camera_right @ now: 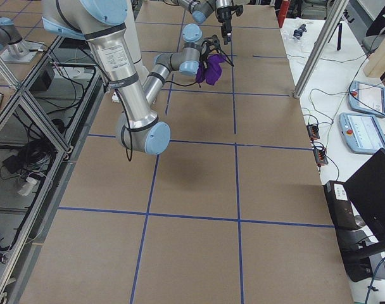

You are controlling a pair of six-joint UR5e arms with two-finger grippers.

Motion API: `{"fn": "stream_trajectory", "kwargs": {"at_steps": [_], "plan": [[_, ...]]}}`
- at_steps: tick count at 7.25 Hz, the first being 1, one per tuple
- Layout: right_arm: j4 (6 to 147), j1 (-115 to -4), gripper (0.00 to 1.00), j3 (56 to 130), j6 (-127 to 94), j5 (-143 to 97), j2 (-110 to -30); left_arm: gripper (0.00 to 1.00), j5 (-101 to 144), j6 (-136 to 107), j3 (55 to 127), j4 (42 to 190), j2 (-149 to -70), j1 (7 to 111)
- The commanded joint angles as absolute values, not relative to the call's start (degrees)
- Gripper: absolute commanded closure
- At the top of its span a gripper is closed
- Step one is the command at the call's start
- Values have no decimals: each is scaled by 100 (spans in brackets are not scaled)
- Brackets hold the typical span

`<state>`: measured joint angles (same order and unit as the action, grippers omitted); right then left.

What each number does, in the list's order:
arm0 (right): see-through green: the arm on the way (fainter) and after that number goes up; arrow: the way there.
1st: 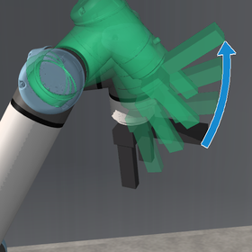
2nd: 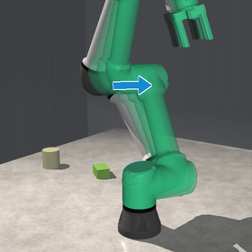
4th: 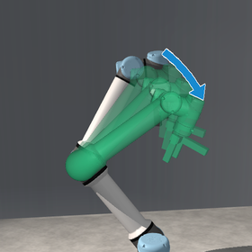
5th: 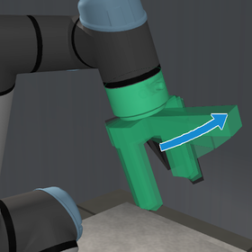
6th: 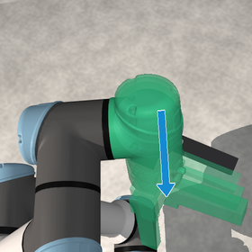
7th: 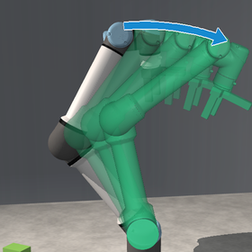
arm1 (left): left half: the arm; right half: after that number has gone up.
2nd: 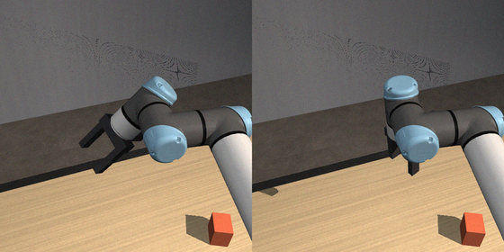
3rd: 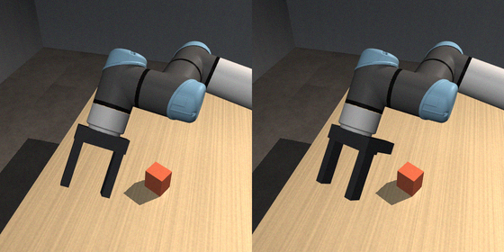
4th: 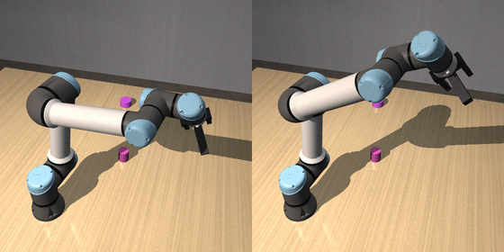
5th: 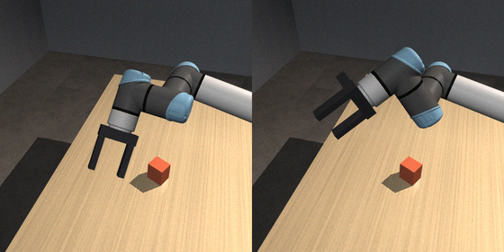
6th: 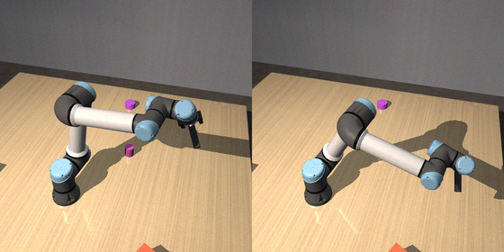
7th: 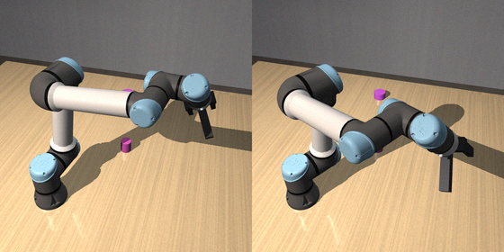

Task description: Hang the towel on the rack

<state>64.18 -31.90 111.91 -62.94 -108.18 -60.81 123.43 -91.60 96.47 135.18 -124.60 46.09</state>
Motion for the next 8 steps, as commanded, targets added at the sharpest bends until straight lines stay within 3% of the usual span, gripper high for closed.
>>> {"fn": "stream_trajectory", "kwargs": {"at_steps": [1, 4, 6, 8], "plan": [[6425, -3182, 100, 11224, -6293, -10811, -6047, 13, 12217, -9176, 9510, 13614, -12568, 4447], [6425, -3208, 100, 11399, -6293, -10802, -6047, 28, 12217, -9158, 9518, 13623, -12577, 4325], [6434, -3226, 100, 11452, -6293, -10811, -6065, 32, 12226, -9141, 9545, 13632, -12577, 4246], [6425, -3217, 100, 11443, -6293, -10811, -6056, 44, 12226, -9176, 9580, 13641, -12586, 4236]]}}
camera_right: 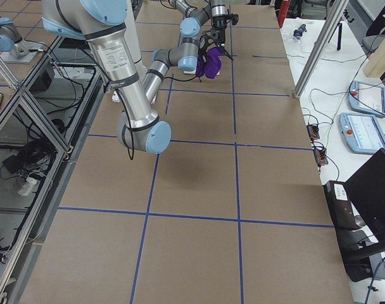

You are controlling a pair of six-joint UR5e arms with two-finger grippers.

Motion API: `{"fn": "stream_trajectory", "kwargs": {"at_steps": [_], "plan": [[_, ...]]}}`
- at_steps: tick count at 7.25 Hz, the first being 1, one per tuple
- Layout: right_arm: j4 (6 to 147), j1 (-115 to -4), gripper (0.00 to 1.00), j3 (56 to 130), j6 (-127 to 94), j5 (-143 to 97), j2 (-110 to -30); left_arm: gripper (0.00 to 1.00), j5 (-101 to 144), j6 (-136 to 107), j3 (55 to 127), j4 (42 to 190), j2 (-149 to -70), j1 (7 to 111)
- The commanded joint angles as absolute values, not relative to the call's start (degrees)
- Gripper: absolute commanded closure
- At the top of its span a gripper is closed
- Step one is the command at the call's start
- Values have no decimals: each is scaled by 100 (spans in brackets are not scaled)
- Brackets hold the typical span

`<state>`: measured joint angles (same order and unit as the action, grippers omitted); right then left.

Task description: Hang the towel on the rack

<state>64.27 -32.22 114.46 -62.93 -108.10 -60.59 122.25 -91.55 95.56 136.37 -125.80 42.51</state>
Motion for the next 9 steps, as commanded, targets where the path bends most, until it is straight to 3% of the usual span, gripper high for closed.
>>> {"fn": "stream_trajectory", "kwargs": {"at_steps": [1, 3, 4, 7, 8, 9], "plan": [[6425, -3217, 100, 11443, -6293, -10811, -6056, 53, 12226, -9176, 9632, 13632, -12595, 4202], [6425, -3217, 100, 11443, -6293, -10811, -6047, 90, 12261, -9167, 9677, 13632, -12595, 4192], [6425, -3217, 100, 11435, -6293, -10811, -6047, 100, 12269, -9176, 9694, 13632, -12586, 4192], [6425, -3217, 100, 11452, -6284, -10837, -6056, 100, 12278, -9176, 9729, 13641, -12595, 4201], [6425, -3217, 30, 11452, -6293, -10846, -6056, 100, 12278, -9184, 9773, 13632, -12595, 4201], [6425, -3217, 0, 11470, -6293, -10846, -6047, 100, 12278, -9185, 9791, 13632, -12586, 4210]]}}
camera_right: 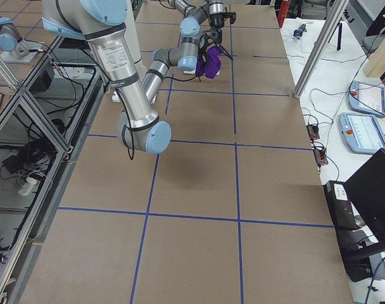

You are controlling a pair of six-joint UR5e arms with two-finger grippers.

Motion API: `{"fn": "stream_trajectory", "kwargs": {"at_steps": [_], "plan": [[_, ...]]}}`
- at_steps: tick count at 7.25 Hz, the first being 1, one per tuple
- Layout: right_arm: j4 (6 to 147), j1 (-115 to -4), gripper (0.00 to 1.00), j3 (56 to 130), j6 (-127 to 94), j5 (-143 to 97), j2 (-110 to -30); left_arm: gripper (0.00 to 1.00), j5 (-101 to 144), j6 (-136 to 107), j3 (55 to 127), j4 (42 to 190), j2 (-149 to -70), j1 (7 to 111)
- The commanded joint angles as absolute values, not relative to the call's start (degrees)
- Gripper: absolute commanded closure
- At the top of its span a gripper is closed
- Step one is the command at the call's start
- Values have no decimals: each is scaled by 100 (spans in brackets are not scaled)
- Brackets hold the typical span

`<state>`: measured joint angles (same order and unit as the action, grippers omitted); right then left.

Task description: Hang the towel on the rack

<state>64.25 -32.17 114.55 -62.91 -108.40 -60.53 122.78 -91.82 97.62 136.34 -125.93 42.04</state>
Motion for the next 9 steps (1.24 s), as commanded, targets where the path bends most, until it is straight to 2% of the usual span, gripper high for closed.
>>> {"fn": "stream_trajectory", "kwargs": {"at_steps": [1, 4, 6, 9], "plan": [[6425, -3217, 0, 11531, -6293, -10837, -6056, 100, 12278, -9193, 9791, 13623, -12586, 4201], [6529, -3383, 0, 11610, -6284, -10907, -6134, 100, 12278, -9211, 9791, 13632, -12595, 4236], [7850, -3541, 0, 12187, -6284, -10916, -6135, 100, 12278, -9228, 9869, 13606, -12595, 4332], [9619, -4164, 0, 12454, -6084, -10899, -6144, 100, 11214, -9536, 10930, 13535, -12210, 4421]]}}
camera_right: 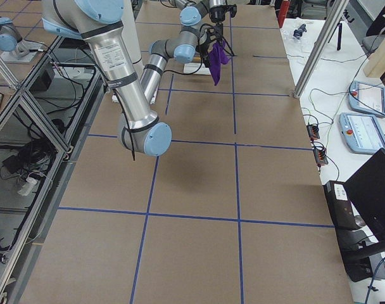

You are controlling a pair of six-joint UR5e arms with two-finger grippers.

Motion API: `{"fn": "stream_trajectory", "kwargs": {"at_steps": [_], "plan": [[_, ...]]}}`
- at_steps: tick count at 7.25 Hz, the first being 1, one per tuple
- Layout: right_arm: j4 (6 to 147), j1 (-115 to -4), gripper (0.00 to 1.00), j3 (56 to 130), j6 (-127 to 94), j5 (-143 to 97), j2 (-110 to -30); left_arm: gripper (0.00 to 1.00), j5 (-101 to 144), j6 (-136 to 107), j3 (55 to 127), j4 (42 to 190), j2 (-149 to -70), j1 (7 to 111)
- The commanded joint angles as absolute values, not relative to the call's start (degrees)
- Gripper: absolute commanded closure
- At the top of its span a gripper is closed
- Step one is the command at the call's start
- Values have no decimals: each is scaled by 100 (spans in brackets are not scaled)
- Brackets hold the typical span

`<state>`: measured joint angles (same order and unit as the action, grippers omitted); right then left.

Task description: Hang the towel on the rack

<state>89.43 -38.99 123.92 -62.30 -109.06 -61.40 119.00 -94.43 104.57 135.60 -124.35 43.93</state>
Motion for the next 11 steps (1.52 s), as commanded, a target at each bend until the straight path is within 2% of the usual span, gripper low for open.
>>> {"fn": "stream_trajectory", "kwargs": {"at_steps": [1, 3, 5, 6, 8, 9, 11], "plan": [[10094, -4462, 0, 12454, -5690, -10898, -6144, 100, 10475, -9527, 11160, 13370, -12095, 4334], [10632, -4946, 0, 12454, -4908, -10837, -6187, 100, 8667, -9483, 11993, 11543, -12102, 3284], [10732, -5071, 0, 12454, -4650, -10828, -6380, 100, 7204, -9457, 12435, 9894, -12217, 2420], [10740, -5123, 0, 12445, -4597, -10846, -6494, 100, 6850, -9309, 12611, 8948, -12243, 2173], [10740, -5133, 0, 12445, -4597, -10898, -6635, 100, 6794, -8843, 13443, 7118, -12313, 2013], [10740, -5124, 0, 12437, -4597, -10898, -6636, 100, 6785, -8842, 13552, 6406, -12322, 1839], [10740, -5124, 0, 12419, -4623, -10890, -6645, 100, 6776, -8842, 13675, 5873, -12314, 1793]]}}
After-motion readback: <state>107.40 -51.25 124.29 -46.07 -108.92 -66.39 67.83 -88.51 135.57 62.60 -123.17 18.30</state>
